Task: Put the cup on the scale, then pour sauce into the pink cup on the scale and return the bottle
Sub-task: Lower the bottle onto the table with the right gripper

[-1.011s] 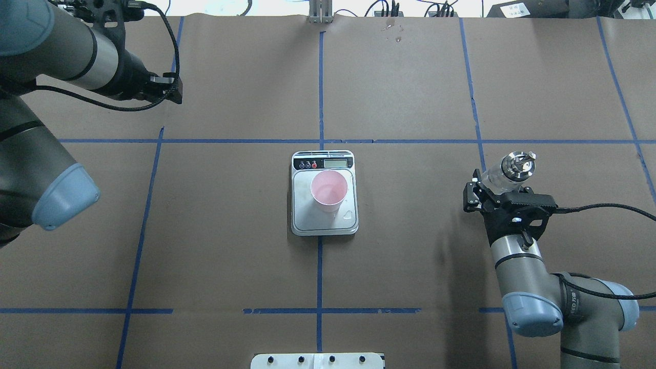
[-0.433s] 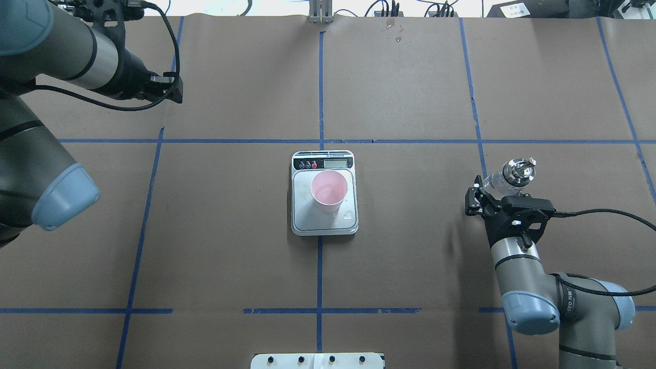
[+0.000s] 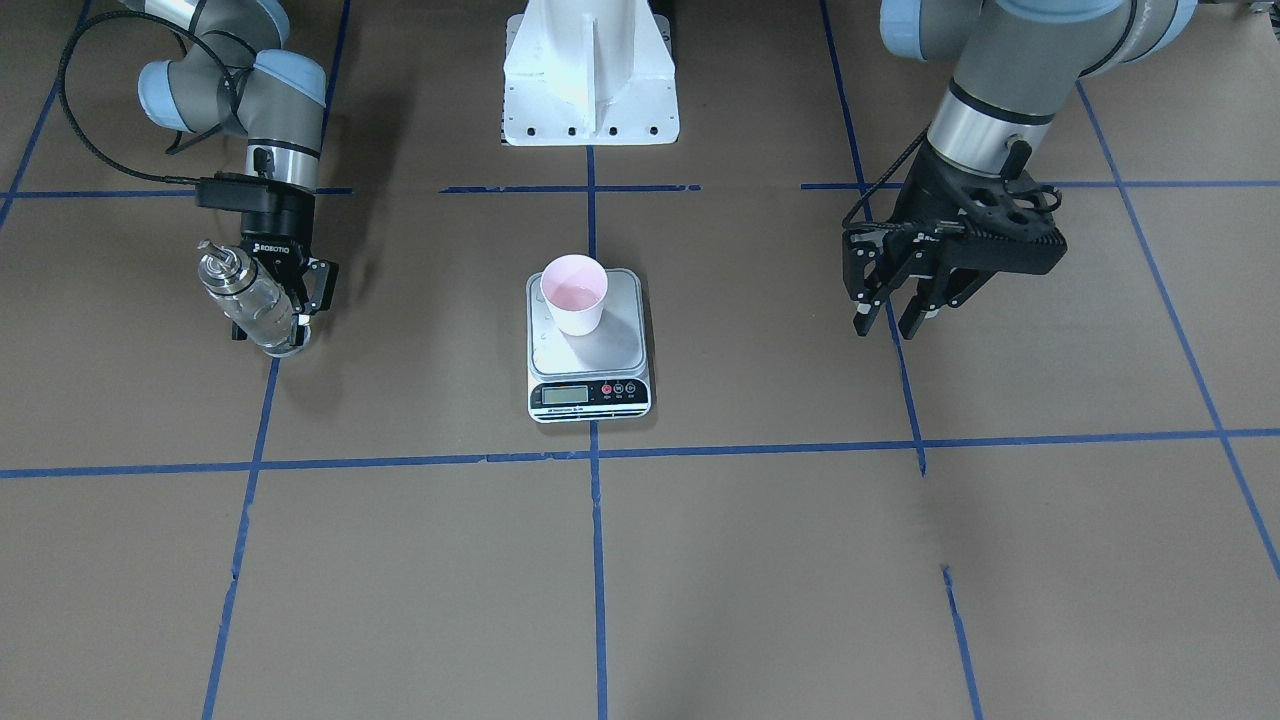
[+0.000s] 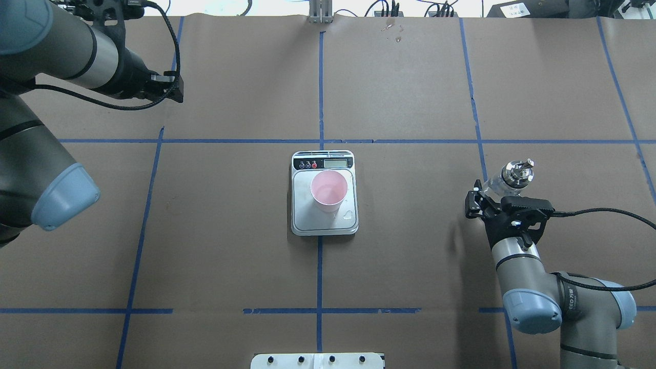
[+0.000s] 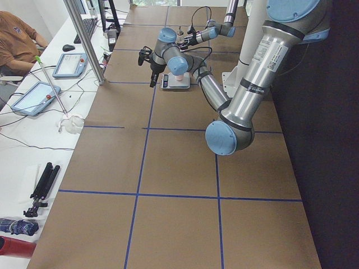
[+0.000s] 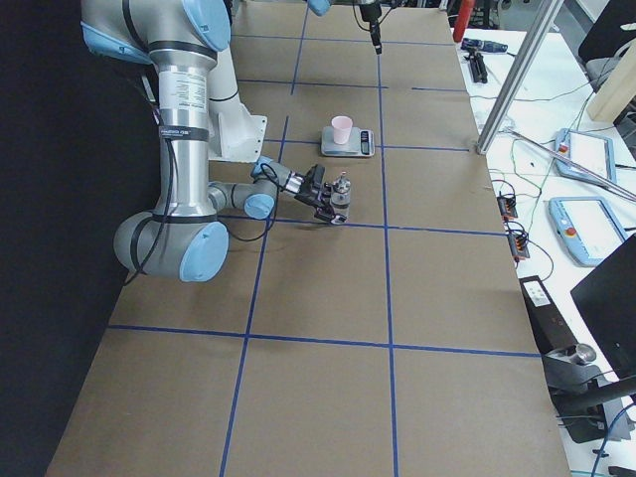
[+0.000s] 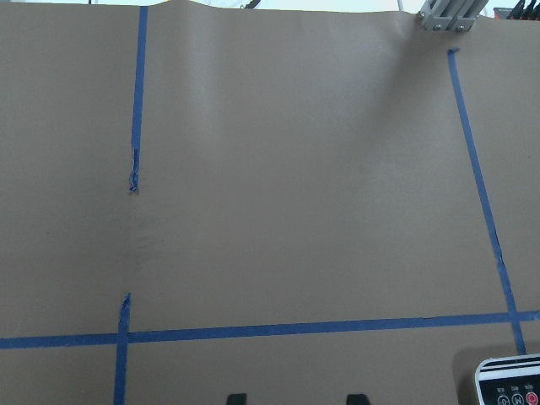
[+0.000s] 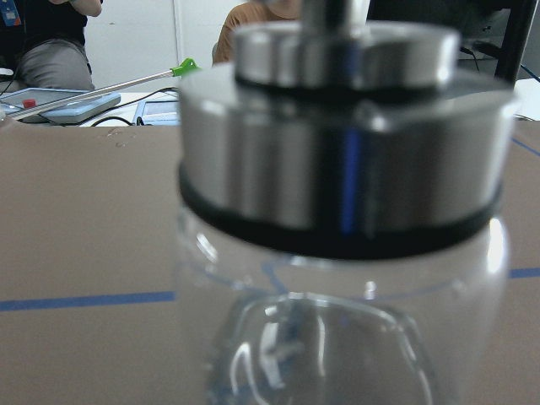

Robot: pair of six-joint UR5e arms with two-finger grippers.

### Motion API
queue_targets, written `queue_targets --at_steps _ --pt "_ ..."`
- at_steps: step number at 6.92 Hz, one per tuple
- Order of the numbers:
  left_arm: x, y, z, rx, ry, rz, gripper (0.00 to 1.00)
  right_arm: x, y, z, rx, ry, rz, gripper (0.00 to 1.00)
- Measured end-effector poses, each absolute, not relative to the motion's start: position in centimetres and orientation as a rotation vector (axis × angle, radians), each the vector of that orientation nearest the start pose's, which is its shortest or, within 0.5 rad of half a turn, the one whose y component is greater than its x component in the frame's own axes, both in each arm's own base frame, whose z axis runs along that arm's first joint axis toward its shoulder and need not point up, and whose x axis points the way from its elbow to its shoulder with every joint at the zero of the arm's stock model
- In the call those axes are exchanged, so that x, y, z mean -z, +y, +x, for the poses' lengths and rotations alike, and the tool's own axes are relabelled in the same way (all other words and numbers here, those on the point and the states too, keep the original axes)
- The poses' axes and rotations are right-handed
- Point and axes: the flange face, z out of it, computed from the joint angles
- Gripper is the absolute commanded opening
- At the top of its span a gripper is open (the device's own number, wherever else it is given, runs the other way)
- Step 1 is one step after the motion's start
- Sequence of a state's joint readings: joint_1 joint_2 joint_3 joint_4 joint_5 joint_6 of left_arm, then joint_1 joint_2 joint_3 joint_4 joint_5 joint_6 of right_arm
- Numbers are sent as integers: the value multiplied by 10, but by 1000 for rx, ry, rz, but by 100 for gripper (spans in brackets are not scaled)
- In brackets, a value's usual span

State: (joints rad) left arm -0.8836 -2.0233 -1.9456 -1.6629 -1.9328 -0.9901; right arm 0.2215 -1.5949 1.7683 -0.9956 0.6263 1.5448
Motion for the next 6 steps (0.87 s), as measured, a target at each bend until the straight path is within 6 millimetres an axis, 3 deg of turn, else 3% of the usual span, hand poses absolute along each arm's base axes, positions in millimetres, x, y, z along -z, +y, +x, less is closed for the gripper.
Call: queue_targets --at_steps 6 --pt "-232 -515 295 113 901 359 51 -492 -315 -434 -522 -592 964 0"
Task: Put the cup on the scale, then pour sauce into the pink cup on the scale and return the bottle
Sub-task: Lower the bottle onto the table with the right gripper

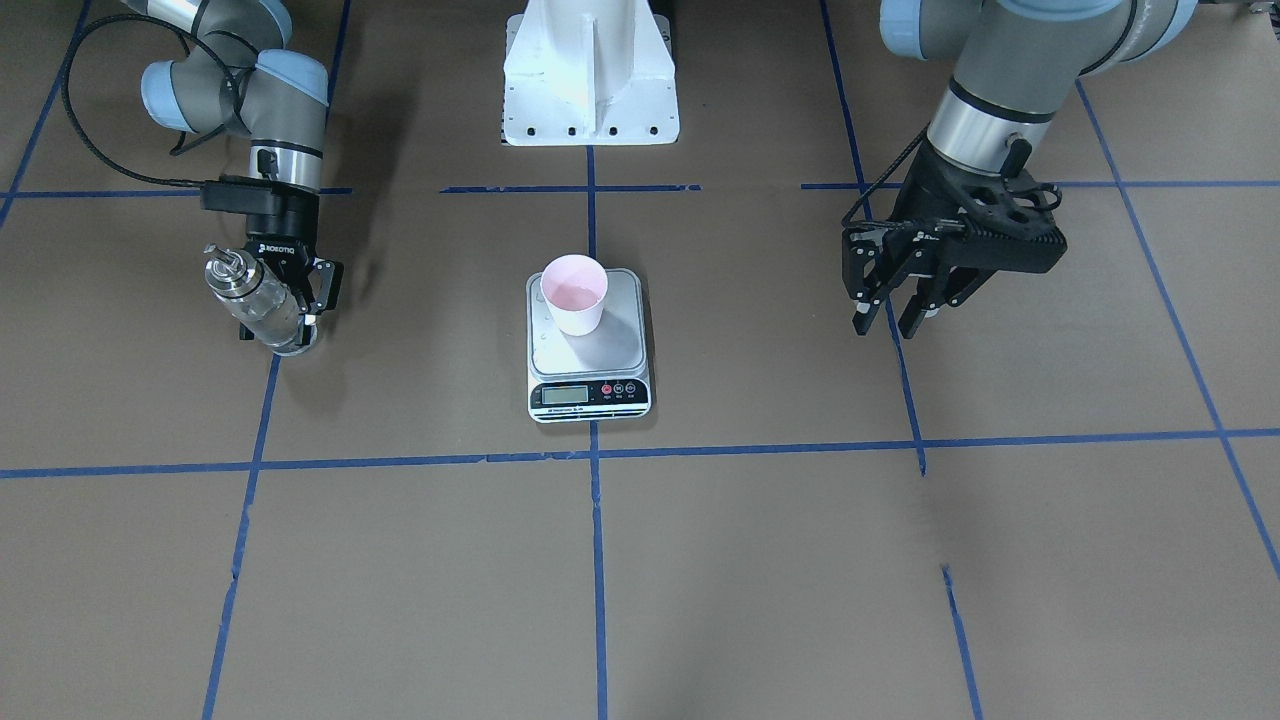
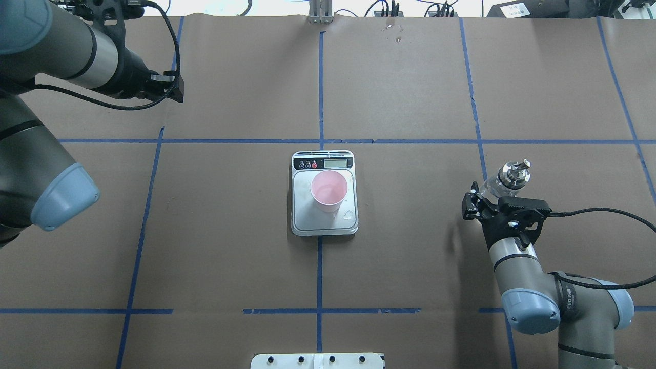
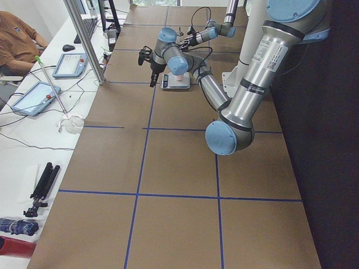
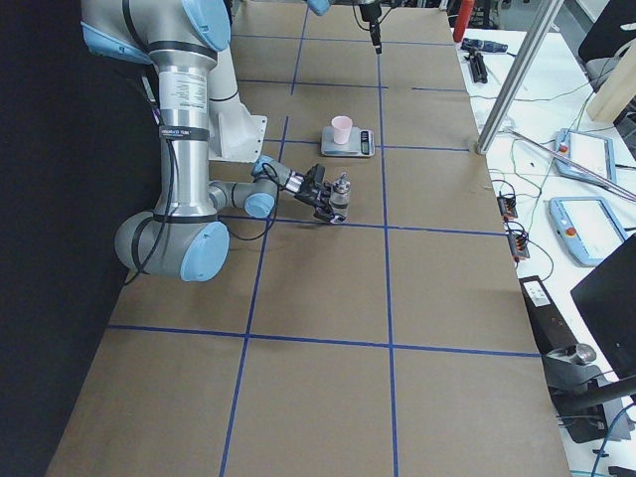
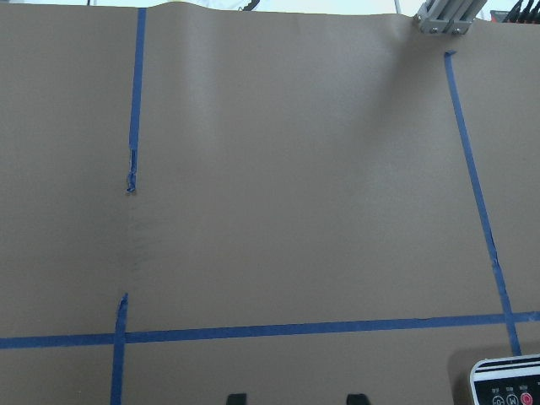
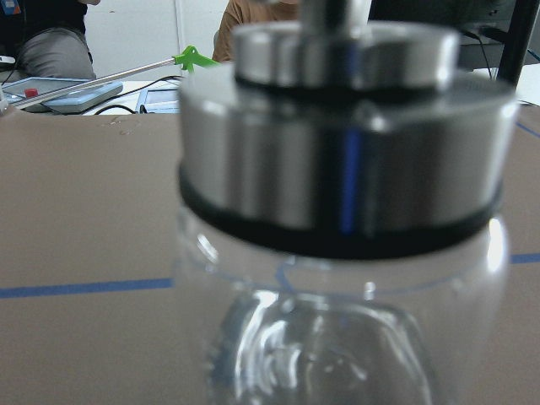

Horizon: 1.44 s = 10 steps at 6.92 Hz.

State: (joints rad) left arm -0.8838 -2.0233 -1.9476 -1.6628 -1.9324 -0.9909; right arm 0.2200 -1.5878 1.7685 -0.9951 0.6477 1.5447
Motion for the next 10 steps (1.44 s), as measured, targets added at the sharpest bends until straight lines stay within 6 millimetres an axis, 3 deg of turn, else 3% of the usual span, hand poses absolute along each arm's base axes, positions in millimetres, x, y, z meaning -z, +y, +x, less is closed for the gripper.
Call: queue_targets --at_steps 2,3,4,7,10 --pt "-232 -514 294 114 902 361 51 -494 -314 -435 -518 -590 962 0" --pt "-232 -514 294 114 902 362 51 -494 -314 -435 -517 -590 962 22" --pt "-232 -514 293 114 902 361 51 -494 -314 -436 -516 -589 962 99" --pt "-233 -514 293 115 900 360 51 -499 -312 -438 -506 -581 961 100" --pt "-233 -513 294 114 901 360 51 -492 -308 -438 -507 -599 964 100"
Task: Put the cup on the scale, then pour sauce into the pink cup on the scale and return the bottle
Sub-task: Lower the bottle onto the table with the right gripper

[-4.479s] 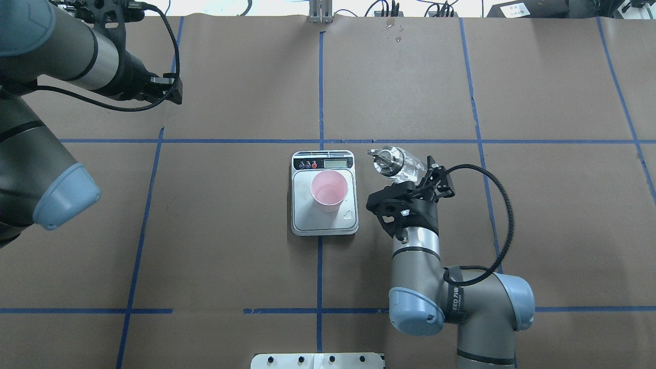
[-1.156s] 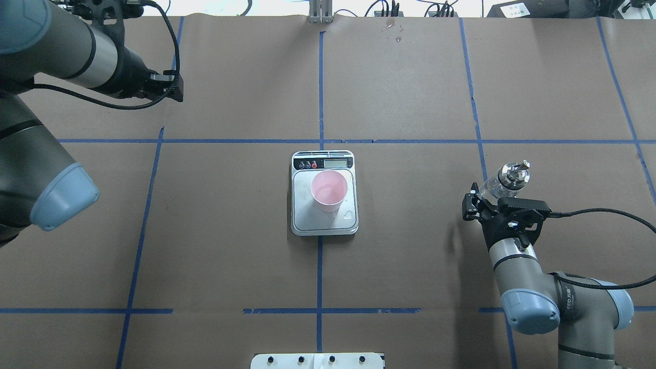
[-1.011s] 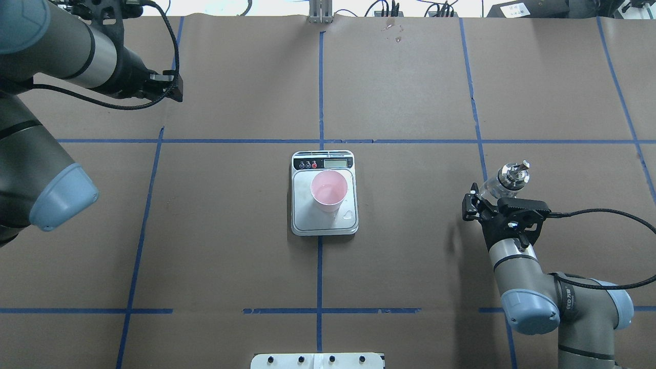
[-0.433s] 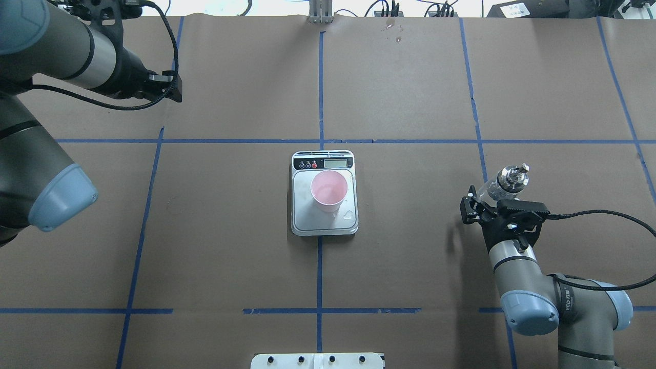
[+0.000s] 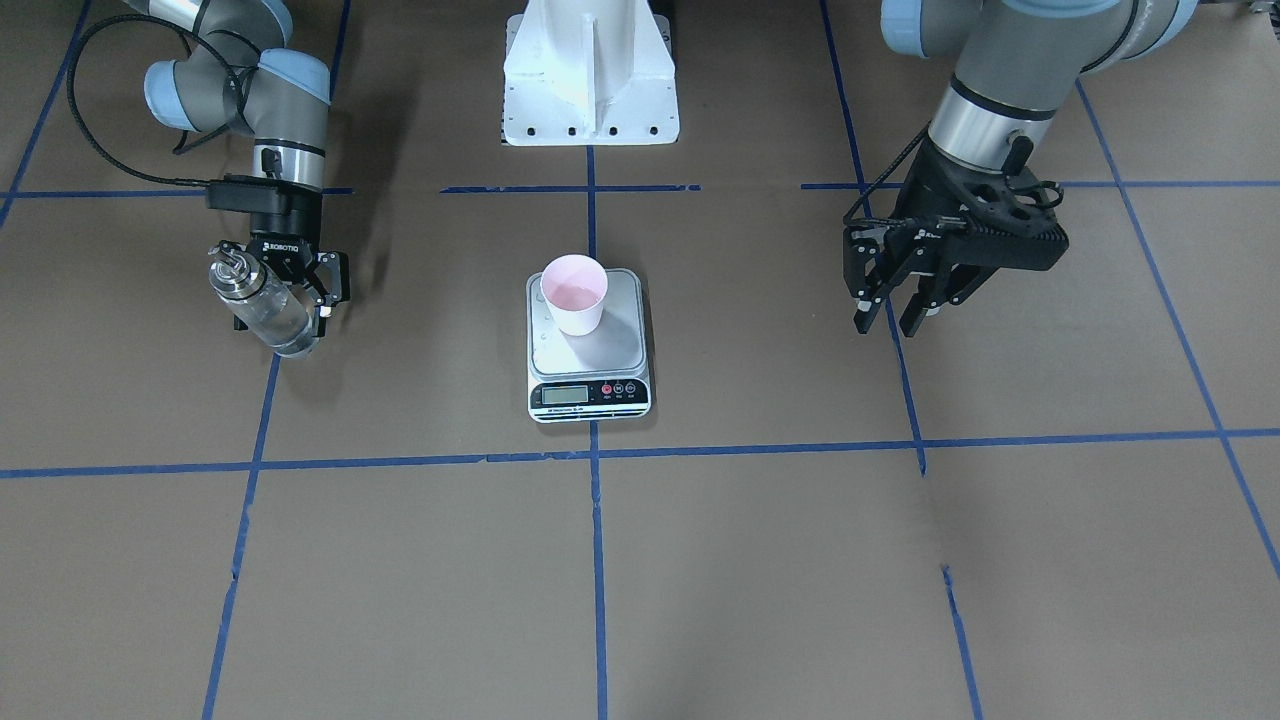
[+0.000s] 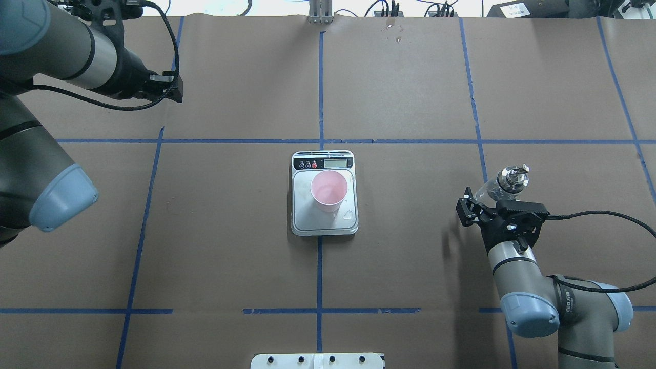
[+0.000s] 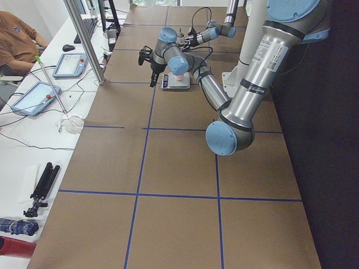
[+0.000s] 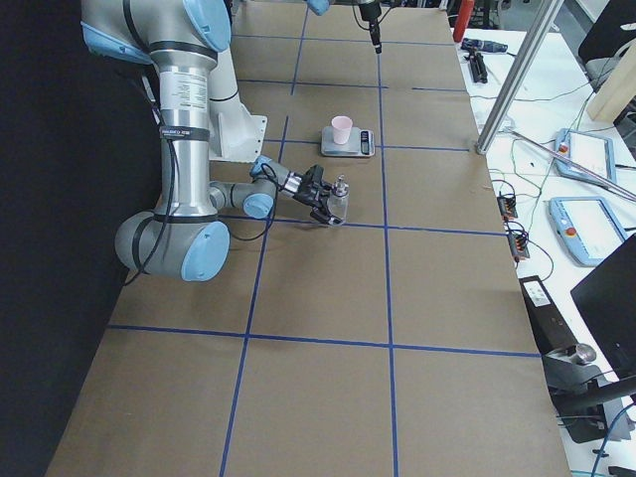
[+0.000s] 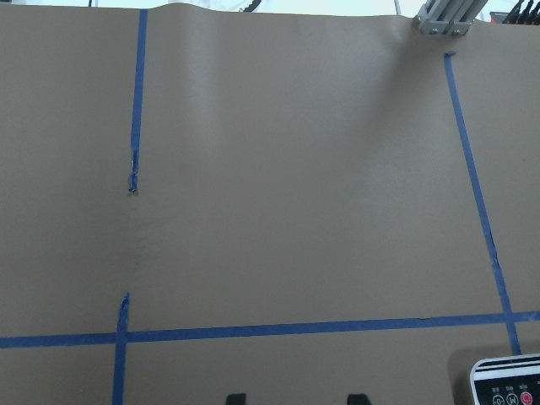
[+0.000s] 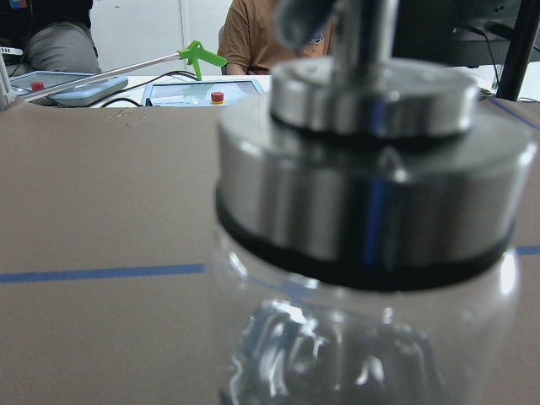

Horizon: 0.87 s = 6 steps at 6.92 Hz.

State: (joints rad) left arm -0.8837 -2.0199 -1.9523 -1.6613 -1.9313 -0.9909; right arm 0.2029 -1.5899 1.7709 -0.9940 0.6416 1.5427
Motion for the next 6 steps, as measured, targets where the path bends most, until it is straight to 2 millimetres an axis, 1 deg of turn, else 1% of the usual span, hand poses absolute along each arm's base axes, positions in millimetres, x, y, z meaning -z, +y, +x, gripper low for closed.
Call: queue_targets --at_steps 2,3,4,6 --pt "-233 -513 294 114 900 359 51 -484 -294 -440 -495 -618 980 100" --pt "-233 -513 294 113 901 359 51 -485 -286 -441 -482 -620 989 100" --pt "-232 -513 294 113 902 360 51 -488 -277 -439 -466 -620 993 100" --pt "-232 -513 294 113 902 360 51 -489 -259 -428 -433 -629 987 100"
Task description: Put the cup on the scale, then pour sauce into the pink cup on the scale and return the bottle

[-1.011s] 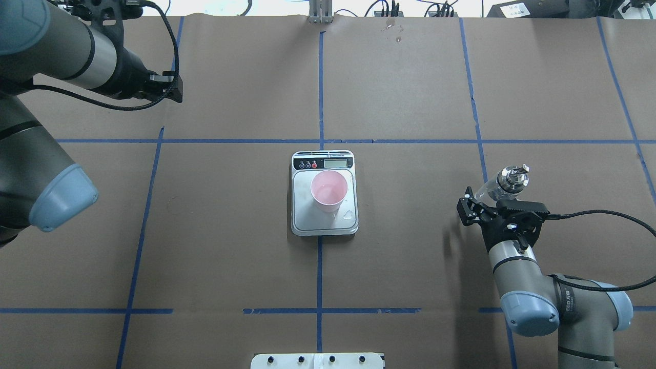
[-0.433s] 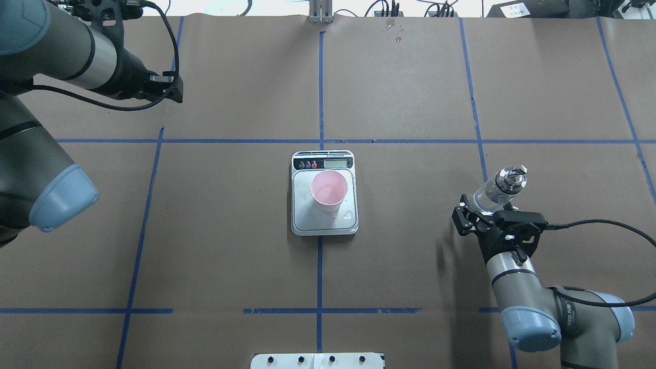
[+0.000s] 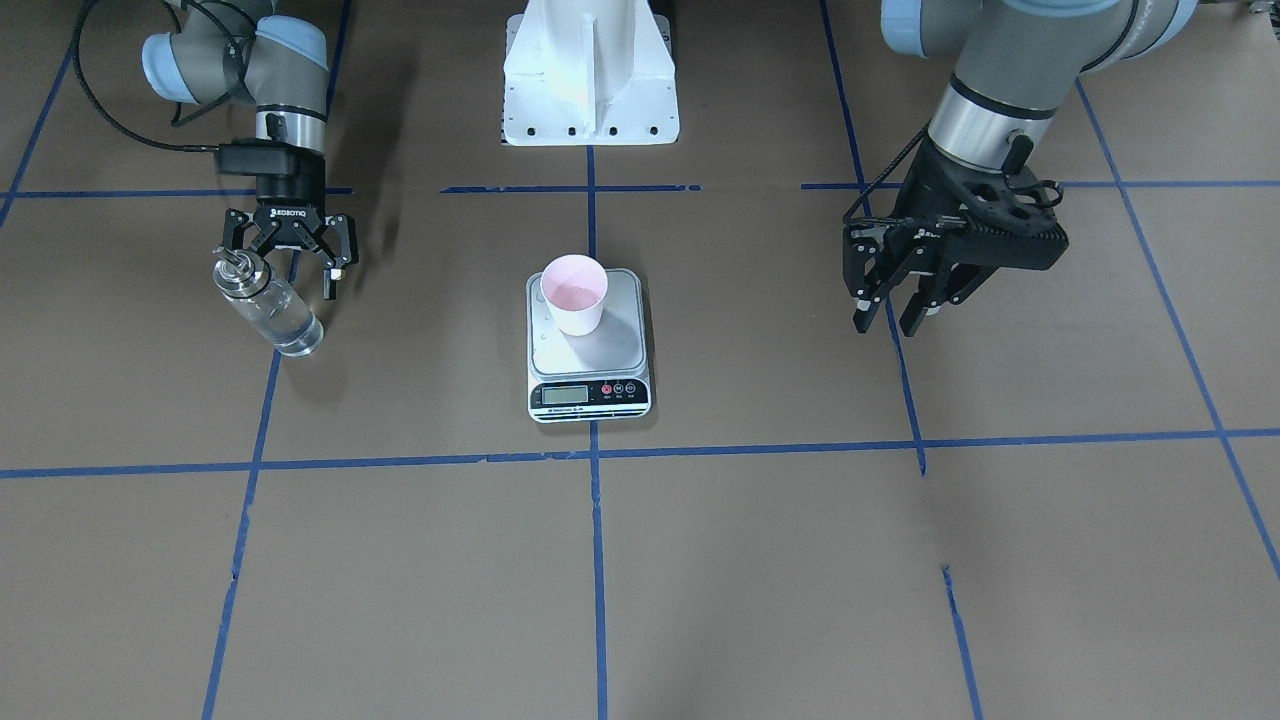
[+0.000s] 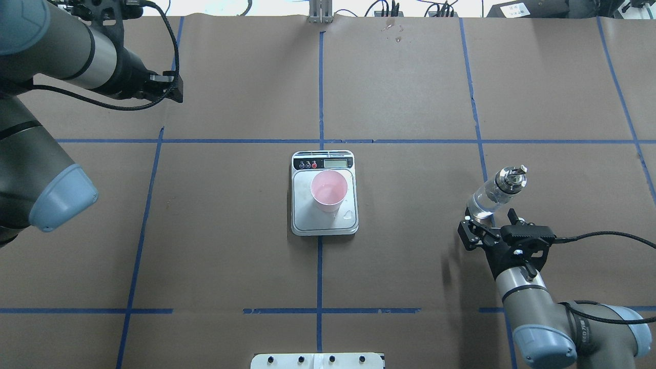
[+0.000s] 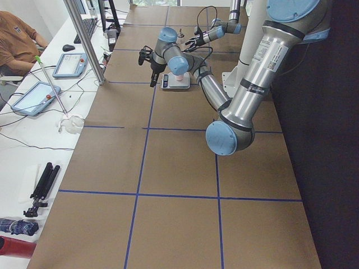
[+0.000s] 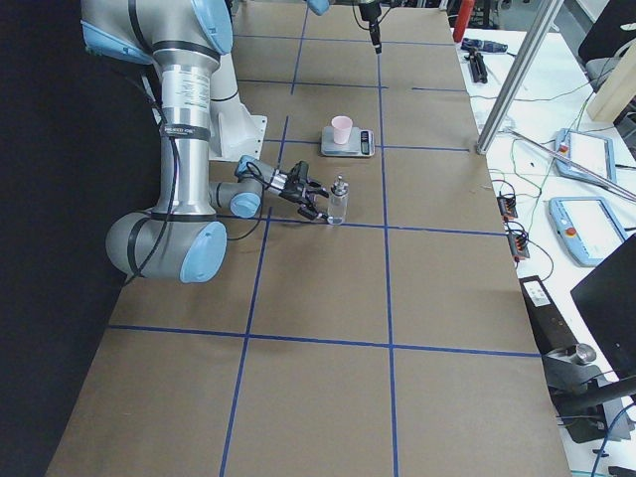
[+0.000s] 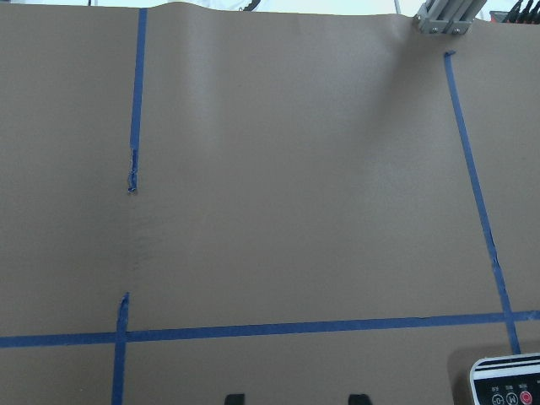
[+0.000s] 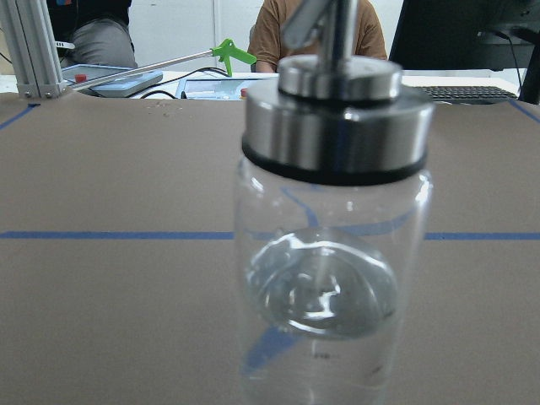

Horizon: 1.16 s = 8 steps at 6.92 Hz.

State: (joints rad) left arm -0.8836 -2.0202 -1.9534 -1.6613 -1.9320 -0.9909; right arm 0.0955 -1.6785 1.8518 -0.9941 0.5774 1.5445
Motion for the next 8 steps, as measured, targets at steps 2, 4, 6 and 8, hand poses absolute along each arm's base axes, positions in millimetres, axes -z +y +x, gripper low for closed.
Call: queue_targets --at_steps 2,4,6,8 --pt "-232 -513 294 113 902 359 51 -493 -242 -408 -395 -633 972 100" --pt "-234 -513 293 107 899 363 51 -493 -233 -377 -354 -642 889 100" --pt "-238 -513 293 104 892 362 51 -501 -228 -348 -276 -637 805 100" --pt "-242 -513 292 102 886 361 51 -529 -234 -313 -168 -641 758 100"
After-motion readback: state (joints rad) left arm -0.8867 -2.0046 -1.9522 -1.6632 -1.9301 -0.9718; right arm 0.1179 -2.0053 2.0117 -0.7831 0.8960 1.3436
